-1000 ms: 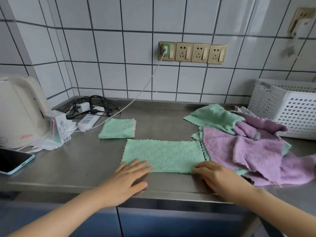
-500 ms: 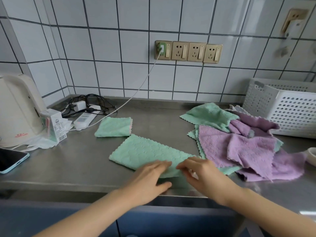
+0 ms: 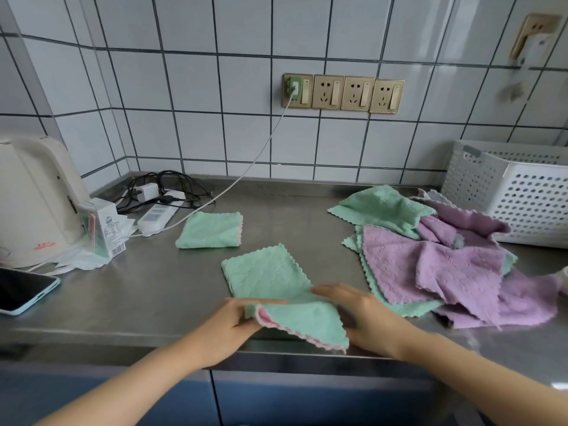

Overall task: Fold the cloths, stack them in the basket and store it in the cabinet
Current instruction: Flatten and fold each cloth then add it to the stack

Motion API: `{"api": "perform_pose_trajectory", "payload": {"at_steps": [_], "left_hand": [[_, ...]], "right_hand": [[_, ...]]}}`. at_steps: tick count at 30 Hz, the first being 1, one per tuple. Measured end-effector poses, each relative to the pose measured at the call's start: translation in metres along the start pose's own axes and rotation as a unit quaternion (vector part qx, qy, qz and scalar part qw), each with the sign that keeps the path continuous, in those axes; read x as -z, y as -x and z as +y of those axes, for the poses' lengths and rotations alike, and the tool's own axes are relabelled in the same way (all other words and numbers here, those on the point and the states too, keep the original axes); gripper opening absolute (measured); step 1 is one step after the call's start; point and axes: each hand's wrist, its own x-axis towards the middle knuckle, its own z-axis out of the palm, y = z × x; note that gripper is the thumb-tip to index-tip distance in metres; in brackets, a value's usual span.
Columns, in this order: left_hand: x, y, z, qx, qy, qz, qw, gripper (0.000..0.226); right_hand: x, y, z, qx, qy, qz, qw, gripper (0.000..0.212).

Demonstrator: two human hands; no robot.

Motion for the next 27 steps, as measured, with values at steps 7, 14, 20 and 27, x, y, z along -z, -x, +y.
{"api": "perform_pose_trajectory", "payload": {"at_steps": [7,14,20,27], "left_hand": [[0.018,0.019,-0.008,0.018,0.011,0.081,0.997,0.044],[0.031,-0.025,-0.018,0.147,0.096,0.26,0.949,0.038],[0.035,-0.059,-0.04,0.256,0.031,0.247,0.934,0.028],[0.033,-0.064,-0.041,0.227,-0.112,0.288,0.924,0.032]], "right_hand": [[-0.005,-0.007,-0.017,0.011,-0.129,0.042,0.991,0.018],[-0.006,-0.065,-0.025,-0.16,-0.214,0.132,0.955,0.039],[-0.03,-0.115,-0.009,-0.315,-0.075,0.062,0.944,0.032],[-0.037,-0.121,-0.01,-0.336,-0.019,0.057,0.94,0.025]]}}
